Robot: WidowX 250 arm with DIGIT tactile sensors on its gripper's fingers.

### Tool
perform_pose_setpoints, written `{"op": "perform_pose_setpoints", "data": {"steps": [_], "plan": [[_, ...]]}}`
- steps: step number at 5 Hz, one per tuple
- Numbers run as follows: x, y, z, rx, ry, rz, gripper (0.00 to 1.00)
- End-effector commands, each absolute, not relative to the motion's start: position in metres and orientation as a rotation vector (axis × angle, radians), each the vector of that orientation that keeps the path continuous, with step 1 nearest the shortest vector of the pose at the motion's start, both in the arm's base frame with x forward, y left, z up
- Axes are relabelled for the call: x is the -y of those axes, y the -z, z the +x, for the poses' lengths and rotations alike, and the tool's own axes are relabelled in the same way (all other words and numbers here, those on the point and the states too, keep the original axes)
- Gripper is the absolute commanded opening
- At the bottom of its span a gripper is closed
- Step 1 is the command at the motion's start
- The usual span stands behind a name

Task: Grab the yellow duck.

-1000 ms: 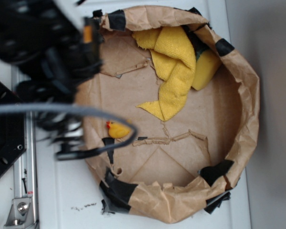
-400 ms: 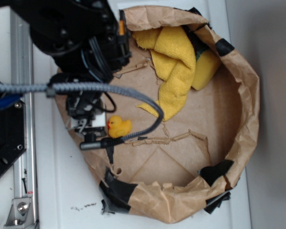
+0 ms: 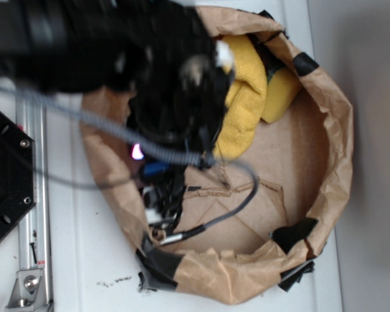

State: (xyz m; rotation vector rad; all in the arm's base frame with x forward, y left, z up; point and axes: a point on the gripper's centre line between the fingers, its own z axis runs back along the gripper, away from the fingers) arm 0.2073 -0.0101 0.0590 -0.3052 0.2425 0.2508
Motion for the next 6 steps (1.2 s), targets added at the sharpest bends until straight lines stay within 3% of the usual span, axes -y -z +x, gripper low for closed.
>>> {"op": "perform_pose_setpoints", "data": {"steps": [1, 2, 3, 4, 5, 6], "plan": [[0.001, -0.047, 0.223, -0.15, -0.213, -0.147, 1.0], [-0.008, -0.051, 0.237, -0.047, -0.167, 0.006, 1.0], [0.012, -0.026, 0.237, -0.104, -0.07, -0.157, 1.0], [0.029, -0.019, 0.223, -0.147, 0.019, -0.274, 0.73], [0.03, -0.025, 0.218, -0.17, 0.012, -0.27, 0.0], [0.02, -0.044, 0.217, -0.234, 0.041, -0.208, 0.0]]}}
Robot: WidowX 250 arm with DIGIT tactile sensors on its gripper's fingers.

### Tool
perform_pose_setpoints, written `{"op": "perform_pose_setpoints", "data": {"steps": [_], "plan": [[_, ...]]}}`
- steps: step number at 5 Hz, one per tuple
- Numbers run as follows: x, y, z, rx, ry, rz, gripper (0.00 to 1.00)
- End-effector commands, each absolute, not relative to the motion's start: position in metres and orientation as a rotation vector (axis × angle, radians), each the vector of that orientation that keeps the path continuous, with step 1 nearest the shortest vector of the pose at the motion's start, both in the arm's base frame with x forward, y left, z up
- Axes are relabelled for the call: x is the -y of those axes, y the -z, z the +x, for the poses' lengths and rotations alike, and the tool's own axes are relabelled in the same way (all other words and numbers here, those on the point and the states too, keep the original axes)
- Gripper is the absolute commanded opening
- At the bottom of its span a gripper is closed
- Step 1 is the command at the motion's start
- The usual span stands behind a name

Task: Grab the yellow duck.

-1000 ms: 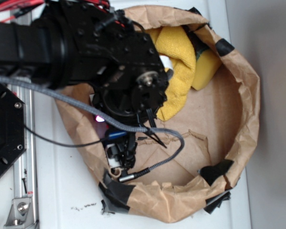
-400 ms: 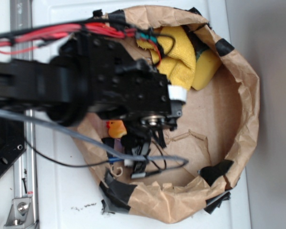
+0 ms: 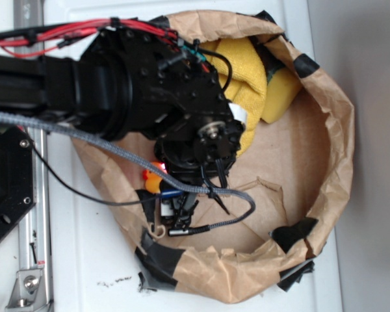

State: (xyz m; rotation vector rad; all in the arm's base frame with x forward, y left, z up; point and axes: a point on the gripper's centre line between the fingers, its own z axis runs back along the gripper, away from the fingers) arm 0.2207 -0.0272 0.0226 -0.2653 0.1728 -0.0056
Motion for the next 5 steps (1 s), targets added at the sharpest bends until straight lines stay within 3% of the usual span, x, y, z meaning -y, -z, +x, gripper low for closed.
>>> {"op": "perform_pose_setpoints", "data": {"steps": [1, 2, 3, 5], "plan": [[0.004, -0.09, 0.225, -0.165, 0.075, -0.194, 0.0], [-0.003, -0.135, 0.236, -0.092, 0.12, -0.094, 0.0], [-0.005, -0.165, 0.259, 0.081, 0.04, 0.094, 0.0], [-0.01, -0.153, 0.274, 0.189, -0.112, -0.043, 0.0]]}}
